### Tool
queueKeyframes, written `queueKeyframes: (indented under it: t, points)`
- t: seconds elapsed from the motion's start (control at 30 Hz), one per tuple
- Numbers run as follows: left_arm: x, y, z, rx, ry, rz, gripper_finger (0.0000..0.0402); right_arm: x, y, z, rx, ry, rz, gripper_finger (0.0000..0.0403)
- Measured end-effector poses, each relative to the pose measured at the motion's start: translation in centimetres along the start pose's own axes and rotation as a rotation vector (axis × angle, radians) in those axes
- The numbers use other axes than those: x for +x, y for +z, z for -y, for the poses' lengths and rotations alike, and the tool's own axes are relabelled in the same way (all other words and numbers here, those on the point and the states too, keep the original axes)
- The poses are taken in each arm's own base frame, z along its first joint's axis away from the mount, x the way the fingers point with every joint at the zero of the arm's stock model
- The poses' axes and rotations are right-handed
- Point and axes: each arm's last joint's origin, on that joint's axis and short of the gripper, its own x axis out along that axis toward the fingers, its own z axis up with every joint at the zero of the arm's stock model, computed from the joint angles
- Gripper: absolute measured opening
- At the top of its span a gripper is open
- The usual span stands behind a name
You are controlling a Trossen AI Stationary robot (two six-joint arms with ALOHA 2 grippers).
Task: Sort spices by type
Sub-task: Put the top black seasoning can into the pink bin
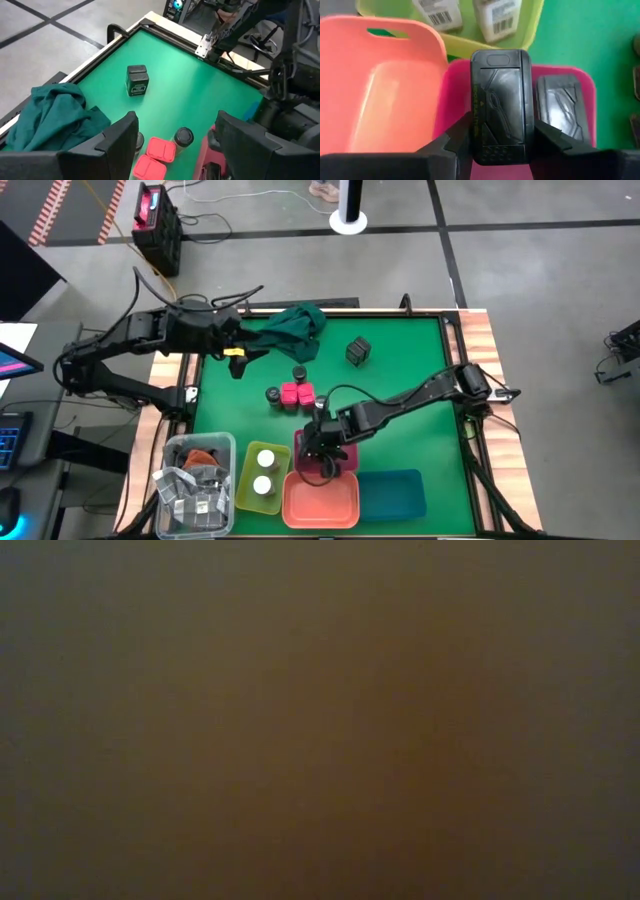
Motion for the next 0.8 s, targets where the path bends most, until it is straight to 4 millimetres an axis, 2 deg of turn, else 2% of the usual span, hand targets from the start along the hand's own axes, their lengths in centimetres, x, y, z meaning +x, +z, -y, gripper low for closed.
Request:
queueKeyframes:
  t: [0.17,0.47,0.8]
  points:
    - [0.00,-0.06,-0.02,0.003,0.003,-0.006,0.0254,0.42,-0.19,0.28,0.032,-0.005,-0.017,0.0186]
    - [0.00,-0.06,-0.03,0.013,0.003,-0.006,0.0254,0.38,-0.08,0.86,0.070,-0.012,-0.013,0.0256]
    - [0.00,-0.19,-0.07,0.016,0.008,-0.019,0.0254,-0.02,-0.09,0.83,0.091,-0.008,-0.020,0.0260]
